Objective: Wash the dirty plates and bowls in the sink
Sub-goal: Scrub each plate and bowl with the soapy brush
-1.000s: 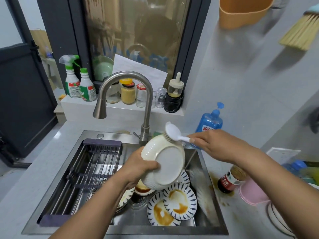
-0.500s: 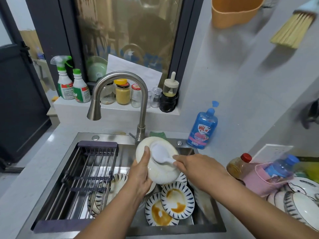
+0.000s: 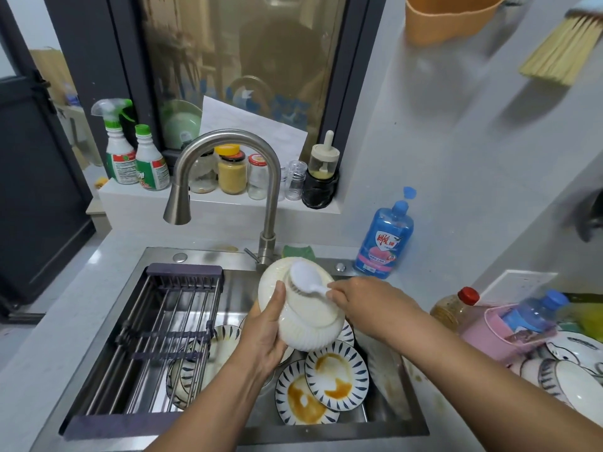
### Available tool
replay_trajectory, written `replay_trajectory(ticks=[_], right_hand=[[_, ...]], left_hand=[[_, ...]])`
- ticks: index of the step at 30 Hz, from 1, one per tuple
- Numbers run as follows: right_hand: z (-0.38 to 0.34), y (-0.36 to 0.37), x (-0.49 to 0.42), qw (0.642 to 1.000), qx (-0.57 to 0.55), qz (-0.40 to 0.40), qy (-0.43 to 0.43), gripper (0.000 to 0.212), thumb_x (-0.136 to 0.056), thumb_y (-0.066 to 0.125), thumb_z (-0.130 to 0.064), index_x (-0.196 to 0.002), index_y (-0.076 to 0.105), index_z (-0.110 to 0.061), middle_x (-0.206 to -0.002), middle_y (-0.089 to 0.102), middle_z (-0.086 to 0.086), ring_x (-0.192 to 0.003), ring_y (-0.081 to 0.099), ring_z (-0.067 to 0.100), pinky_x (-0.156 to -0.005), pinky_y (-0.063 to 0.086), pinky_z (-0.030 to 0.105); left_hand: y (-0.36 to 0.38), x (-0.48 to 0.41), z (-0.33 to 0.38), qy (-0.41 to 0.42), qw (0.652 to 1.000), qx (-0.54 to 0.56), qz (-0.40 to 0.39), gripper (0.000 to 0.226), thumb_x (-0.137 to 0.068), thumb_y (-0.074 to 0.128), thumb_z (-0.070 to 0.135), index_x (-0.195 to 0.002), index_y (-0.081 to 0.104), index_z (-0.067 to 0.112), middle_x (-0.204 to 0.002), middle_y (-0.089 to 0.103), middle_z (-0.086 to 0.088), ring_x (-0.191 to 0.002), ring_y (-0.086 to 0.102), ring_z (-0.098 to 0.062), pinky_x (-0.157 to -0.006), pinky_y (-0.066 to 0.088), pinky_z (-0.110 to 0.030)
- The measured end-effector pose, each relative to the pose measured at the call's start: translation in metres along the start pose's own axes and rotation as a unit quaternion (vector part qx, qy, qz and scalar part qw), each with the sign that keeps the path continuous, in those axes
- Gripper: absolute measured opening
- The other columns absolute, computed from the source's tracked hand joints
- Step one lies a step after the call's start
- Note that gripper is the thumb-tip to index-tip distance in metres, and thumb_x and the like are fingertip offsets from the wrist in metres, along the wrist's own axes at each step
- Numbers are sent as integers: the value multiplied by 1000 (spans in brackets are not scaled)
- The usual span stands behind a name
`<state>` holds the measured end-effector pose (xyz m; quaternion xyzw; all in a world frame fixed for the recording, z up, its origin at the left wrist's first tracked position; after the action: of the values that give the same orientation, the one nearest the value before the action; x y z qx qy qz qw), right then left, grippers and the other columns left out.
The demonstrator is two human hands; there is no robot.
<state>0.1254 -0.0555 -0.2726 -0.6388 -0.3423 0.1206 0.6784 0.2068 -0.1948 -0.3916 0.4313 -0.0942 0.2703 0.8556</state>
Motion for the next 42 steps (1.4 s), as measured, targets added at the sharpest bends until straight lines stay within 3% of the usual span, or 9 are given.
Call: replay_trajectory(ticks=[4,9,15,19,22,30,35,39,42], right_hand=[[19,8,-5,998,52,-31,36,26,-107,40,-26,-113,66,-26,-105,64,1,-94,65,24,-84,57,45],[-14,9,30,998,-49,11,-24,31,-106,33,-52,-123,56,-41,-93,66,-9,-85,65,17,-76,57,40],[-30,15,63,996,57,52,-54,41,-108,21,-54,-147,29,-44,-97,66,-3,-86,62,24,-74,51,38],[3,10,56,999,20,37,-4,44,-106,24,-59,-148,31,-50,-101,69,-6,-87,64,16,-78,56,38],[37,3,36,998,-43,42,25,39,-103,32,-63,-140,42,-58,-102,71,-11,-86,64,9,-78,58,36],[62,-33,0,998,-57,2,12,35,-103,39,-58,-135,55,-54,-103,64,-17,-92,59,6,-85,54,33],[36,-41,-14,998,-47,-12,-48,34,-104,37,-58,-133,54,-56,-112,64,-20,-110,54,13,-97,51,42],[18,-38,-21,994,-51,-33,-93,32,-101,42,-61,-130,55,-59,-120,67,-17,-108,60,11,-97,51,41],[31,-43,-25,989,-114,-47,-77,33,-103,44,-54,-126,65,-45,-90,64,-17,-81,57,3,-77,50,24]], left_hand=[[-1,-3,9,3,999,32,11,41,-93,68,22,-132,60,12,-119,74,-16,-115,68,-34,-102,50,-61],[-6,-14,16,-52,987,63,138,57,-84,80,15,-136,56,9,-122,68,-23,-109,67,-43,-84,54,-70],[-15,-17,28,-105,970,95,198,45,-89,71,17,-129,57,2,-91,69,-16,-69,66,-29,-39,56,-35],[-23,-10,30,-89,983,103,122,49,-87,70,10,-133,54,2,-102,75,-25,-97,72,-36,-83,61,-55],[-29,-11,29,-99,989,88,60,68,-77,70,3,-141,46,2,-125,65,-30,-116,62,-45,-78,56,-69],[-26,-15,43,-67,990,-102,-71,74,-64,75,-5,-133,57,14,-130,65,-24,-119,62,-43,-82,59,-54],[-19,-12,48,-61,942,-303,-128,64,-72,76,-13,-127,62,17,-113,74,-17,-110,69,-37,-90,59,-54],[-15,-8,45,-25,887,-426,-179,60,-75,77,-13,-124,65,20,-113,75,-10,-107,72,-26,-95,58,-46],[-15,-3,52,19,875,-453,-168,55,-78,75,-12,-119,66,23,-107,77,-1,-99,73,-15,-83,60,-31]])
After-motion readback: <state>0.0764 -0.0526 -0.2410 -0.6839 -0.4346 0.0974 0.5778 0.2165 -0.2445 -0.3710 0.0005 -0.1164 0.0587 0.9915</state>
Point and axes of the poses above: each hand's wrist, its own x-axis away from the middle knuckle, its own y-axis out of the palm, z = x × y, the point moved 3 cm from there along -x, towards the middle knuckle
